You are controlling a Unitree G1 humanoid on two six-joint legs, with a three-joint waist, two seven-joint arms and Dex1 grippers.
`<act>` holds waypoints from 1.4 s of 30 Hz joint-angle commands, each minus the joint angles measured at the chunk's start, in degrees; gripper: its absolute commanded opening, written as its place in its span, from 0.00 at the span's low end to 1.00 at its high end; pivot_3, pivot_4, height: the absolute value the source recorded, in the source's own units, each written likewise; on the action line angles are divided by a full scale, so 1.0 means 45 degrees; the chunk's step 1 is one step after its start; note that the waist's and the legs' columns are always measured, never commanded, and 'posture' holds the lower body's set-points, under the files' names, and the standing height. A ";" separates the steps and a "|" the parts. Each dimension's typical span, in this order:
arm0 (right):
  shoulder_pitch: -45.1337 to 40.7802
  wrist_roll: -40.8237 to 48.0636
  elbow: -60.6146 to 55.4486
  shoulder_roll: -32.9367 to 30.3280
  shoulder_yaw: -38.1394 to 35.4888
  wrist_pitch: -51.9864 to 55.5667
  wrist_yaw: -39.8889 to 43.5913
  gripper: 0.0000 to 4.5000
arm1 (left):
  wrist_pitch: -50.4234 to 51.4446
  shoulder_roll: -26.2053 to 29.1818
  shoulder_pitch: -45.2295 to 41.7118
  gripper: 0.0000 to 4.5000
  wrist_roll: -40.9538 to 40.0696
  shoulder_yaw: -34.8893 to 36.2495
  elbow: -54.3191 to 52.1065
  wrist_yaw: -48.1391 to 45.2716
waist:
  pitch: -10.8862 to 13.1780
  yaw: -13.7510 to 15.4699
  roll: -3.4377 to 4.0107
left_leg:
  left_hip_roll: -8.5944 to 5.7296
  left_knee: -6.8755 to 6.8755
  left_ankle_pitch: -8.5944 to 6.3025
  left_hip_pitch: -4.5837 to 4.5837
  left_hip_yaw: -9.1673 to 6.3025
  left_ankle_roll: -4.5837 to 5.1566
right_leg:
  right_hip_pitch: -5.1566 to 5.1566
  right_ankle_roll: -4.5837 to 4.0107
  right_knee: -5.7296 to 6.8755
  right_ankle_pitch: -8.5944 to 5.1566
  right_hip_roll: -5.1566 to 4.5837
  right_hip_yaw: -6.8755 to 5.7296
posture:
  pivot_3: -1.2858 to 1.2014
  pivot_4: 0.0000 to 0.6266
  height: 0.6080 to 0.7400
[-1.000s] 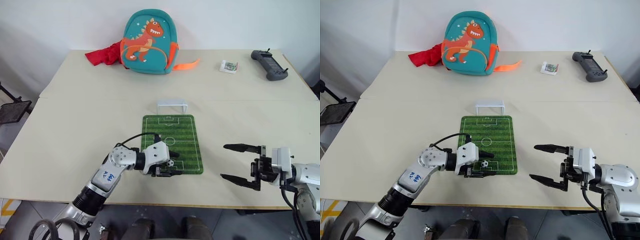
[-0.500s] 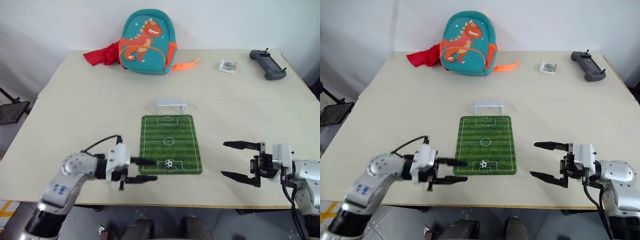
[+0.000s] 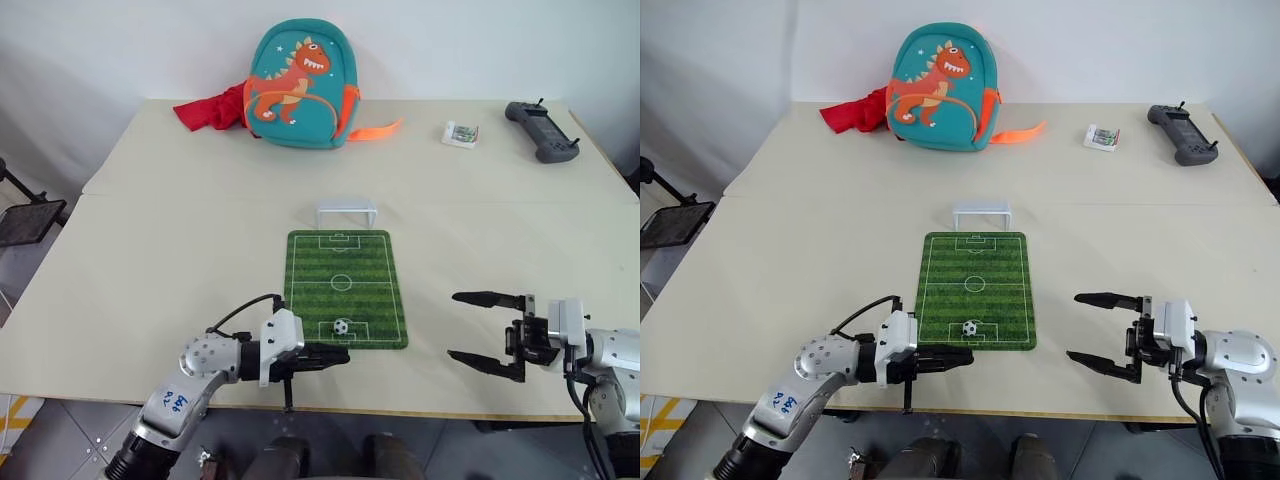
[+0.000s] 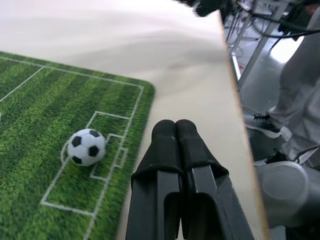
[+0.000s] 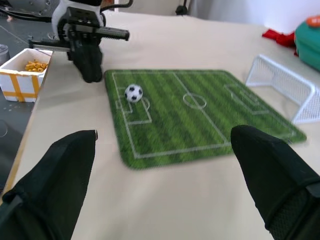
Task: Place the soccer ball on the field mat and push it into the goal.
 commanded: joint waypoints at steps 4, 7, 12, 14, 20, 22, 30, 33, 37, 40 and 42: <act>0.0230 0.0125 -0.0709 -0.0074 -0.0236 -0.0028 -0.0249 1.00 | -0.0370 -0.0059 -0.0900 0.01 0.0502 -0.0166 0.0766 0.0114 | 0.0000 0.0029 0.0000 | 0.0025 0.0012 -0.0004 -0.0003 0.0010 -0.0008 | -0.0003 -0.0018 -0.0002 0.0013 0.0057 0.0010 | 0.52 0.24 1.00; 0.0289 0.0081 -0.0788 0.0052 -0.0159 -0.0074 -0.0430 1.00 | -0.0485 -0.0524 -0.1467 0.01 0.0681 -0.0294 0.1476 0.0383 | -0.0001 0.0057 0.0002 | 0.0029 0.0014 -0.0005 -0.0003 0.0013 -0.0011 | -0.0004 -0.0020 -0.0003 0.0017 0.0061 0.0012 | 0.52 0.24 1.00; 0.0465 -0.0017 -0.1139 0.0443 -0.0080 -0.0143 -0.1032 1.00 | -0.1153 -0.1625 -0.2898 0.01 0.1487 0.0197 0.3460 0.1957 | 0.0000 0.0137 -0.0001 | 0.0028 0.0050 -0.0006 -0.0013 0.0015 -0.0012 | -0.0003 -0.0014 0.0004 0.0026 0.0079 0.0010 | 0.52 0.24 1.00; 0.0529 -0.0059 -0.1273 0.0571 -0.0085 -0.0176 -0.1269 1.00 | -0.1735 -0.1824 -0.3517 0.01 0.1739 0.0376 0.4266 0.2287 | 0.0000 0.0134 -0.0001 | 0.0028 0.0055 -0.0007 -0.0012 0.0017 -0.0013 | -0.0003 -0.0011 0.0008 0.0027 0.0079 0.0011 | 0.52 0.24 1.00; 0.0324 -0.0009 -0.1778 0.1543 -0.0316 0.0175 -0.3363 1.00 | -0.4061 -0.2276 -0.5562 0.01 0.1525 0.1421 0.6847 0.2407 | 0.0003 0.0090 -0.0006 | 0.0030 0.0074 -0.0009 -0.0016 0.0023 -0.0018 | -0.0013 -0.0012 0.0023 0.0030 0.0083 0.0012 | 0.52 0.24 1.00; 0.0182 0.0095 -0.1951 0.1932 -0.0456 0.0379 -0.4227 1.00 | -0.4381 -0.2129 -0.5637 0.01 0.0783 0.1792 0.6618 0.1528 | 0.0003 0.0042 -0.0006 | 0.0032 0.0075 -0.0011 -0.0023 0.0029 -0.0020 | -0.0027 -0.0011 0.0039 0.0033 0.0080 0.0017 | 0.52 0.24 1.00; -0.0183 0.0077 -0.2031 0.2750 -0.0392 0.0318 -0.5631 1.00 | -0.3649 0.0763 -0.3771 0.01 -0.1014 0.4315 0.4364 0.0082 | 0.0001 -0.0370 -0.0003 | 0.0064 0.0050 -0.0017 -0.0039 0.0057 -0.0035 | -0.0114 -0.0017 0.0111 0.0037 0.0075 0.0061 | 0.52 0.24 1.00; -0.0309 -0.0017 -0.1847 0.2827 -0.0314 0.0222 -0.5680 1.00 | -0.3331 0.1707 -0.2960 0.01 -0.1031 0.5043 0.4033 0.0141 | 0.0001 -0.0373 -0.0003 | 0.0059 0.0054 -0.0017 -0.0036 0.0063 -0.0034 | -0.0113 -0.0018 0.0110 0.0038 0.0080 0.0075 | 0.52 0.24 1.00; -0.0539 -0.0062 -0.1603 0.2998 -0.0301 0.0103 -0.5824 1.00 | -0.2856 0.2441 -0.1700 0.01 -0.1365 0.5934 0.3326 0.0143 | 0.0001 -0.0312 -0.0002 | 0.0060 0.0058 -0.0017 -0.0034 0.0065 -0.0034 | -0.0111 -0.0020 0.0110 0.0039 0.0080 0.0084 | 0.52 0.24 1.00; -0.0657 -0.0175 -0.1361 0.3065 -0.0281 -0.0072 -0.5826 1.00 | -0.2488 0.2517 -0.0595 0.01 -0.1655 0.6777 0.2755 0.0659 | 0.0001 -0.0250 -0.0002 | 0.0063 0.0051 -0.0018 -0.0032 0.0066 -0.0034 | -0.0113 -0.0021 0.0112 0.0040 0.0080 0.0090 | 0.52 0.24 1.00; -0.0684 -0.0213 -0.1235 0.3058 -0.0259 -0.0136 -0.5782 1.00 | -0.2357 0.2403 -0.0072 0.01 -0.1649 0.7132 0.2387 0.1128 | 0.0001 -0.0249 -0.0002 | 0.0065 0.0046 -0.0018 -0.0030 0.0067 -0.0034 | -0.0113 -0.0024 0.0108 0.0041 0.0080 0.0095 | 0.52 0.24 1.00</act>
